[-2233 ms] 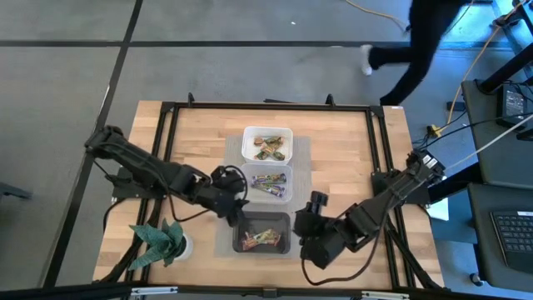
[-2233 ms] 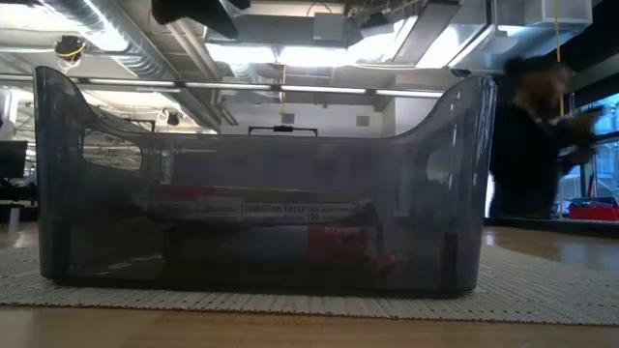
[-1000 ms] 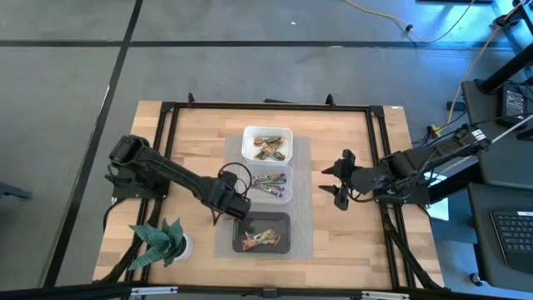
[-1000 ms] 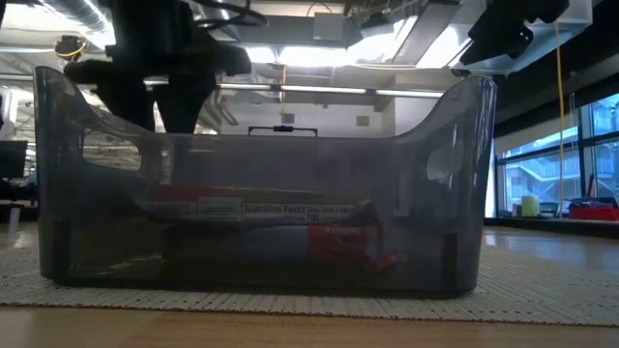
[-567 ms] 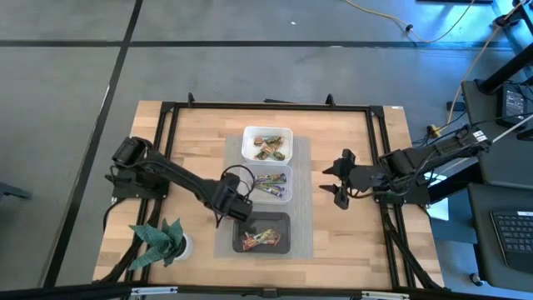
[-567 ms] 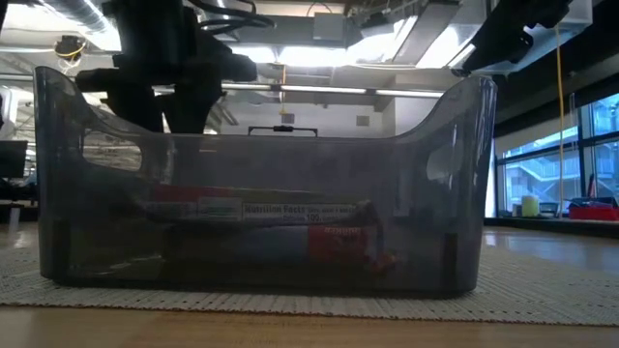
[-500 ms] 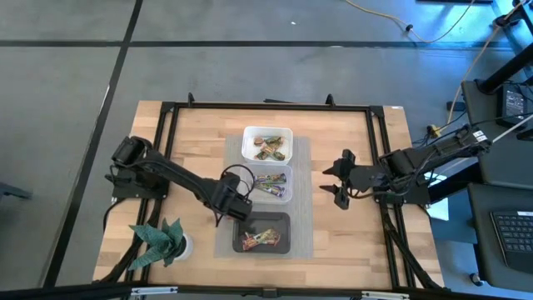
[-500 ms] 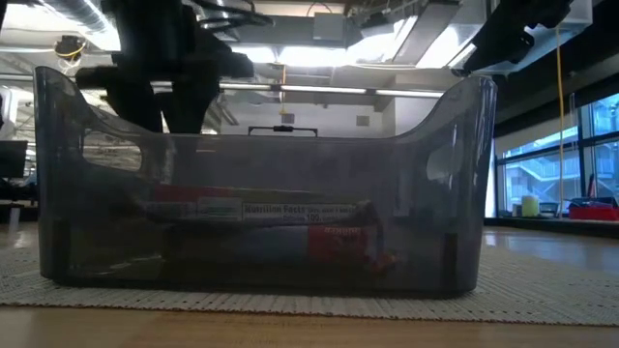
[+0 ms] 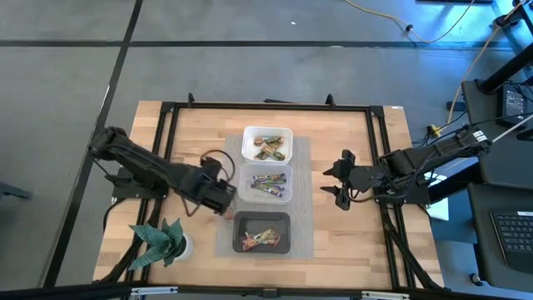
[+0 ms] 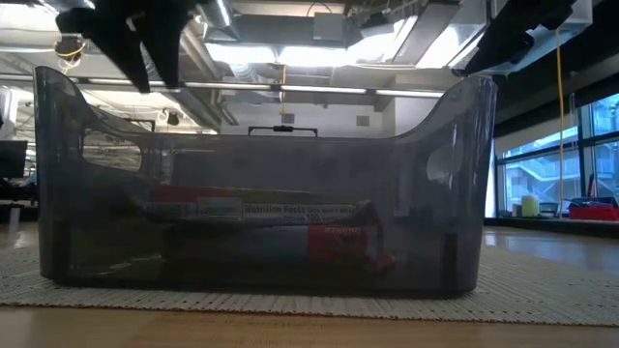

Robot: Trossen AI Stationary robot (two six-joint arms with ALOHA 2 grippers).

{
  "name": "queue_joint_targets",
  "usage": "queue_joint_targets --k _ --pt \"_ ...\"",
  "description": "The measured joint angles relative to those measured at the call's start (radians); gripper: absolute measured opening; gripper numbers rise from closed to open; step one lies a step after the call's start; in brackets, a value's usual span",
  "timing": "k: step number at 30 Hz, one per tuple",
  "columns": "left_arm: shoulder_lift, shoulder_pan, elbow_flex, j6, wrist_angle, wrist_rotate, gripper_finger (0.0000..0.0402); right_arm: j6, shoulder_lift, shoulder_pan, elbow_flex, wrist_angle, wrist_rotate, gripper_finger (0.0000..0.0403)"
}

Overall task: Pick and place Granola Bars by type
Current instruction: Put the red granola bar into the black bin

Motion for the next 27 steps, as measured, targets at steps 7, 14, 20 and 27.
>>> queue_joint_targets --k 7,14,20,27 --pt "-0.088 0.005 -0.017 0.024 0.023 -0.048 0.0189 -0.015 0.000 0.000 0.000 -0.001 -0.009 0.0246" --pt "-0.197 0.044 -0.275 0.192 0.398 0.183 0.0191 -0.052 0.000 -0.001 0.000 -0.002 -0.022 0.0246" --pt "-0.274 0.084 -0.527 0.170 0.879 0.202 0.0191 -0.057 0.000 -0.001 0.000 -0.002 -0.022 0.0246" --pt "-0.185 0.079 -0.592 0.166 0.997 0.218 0.0190 -0.038 0.000 -0.002 0.000 -0.002 0.003 0.0246"
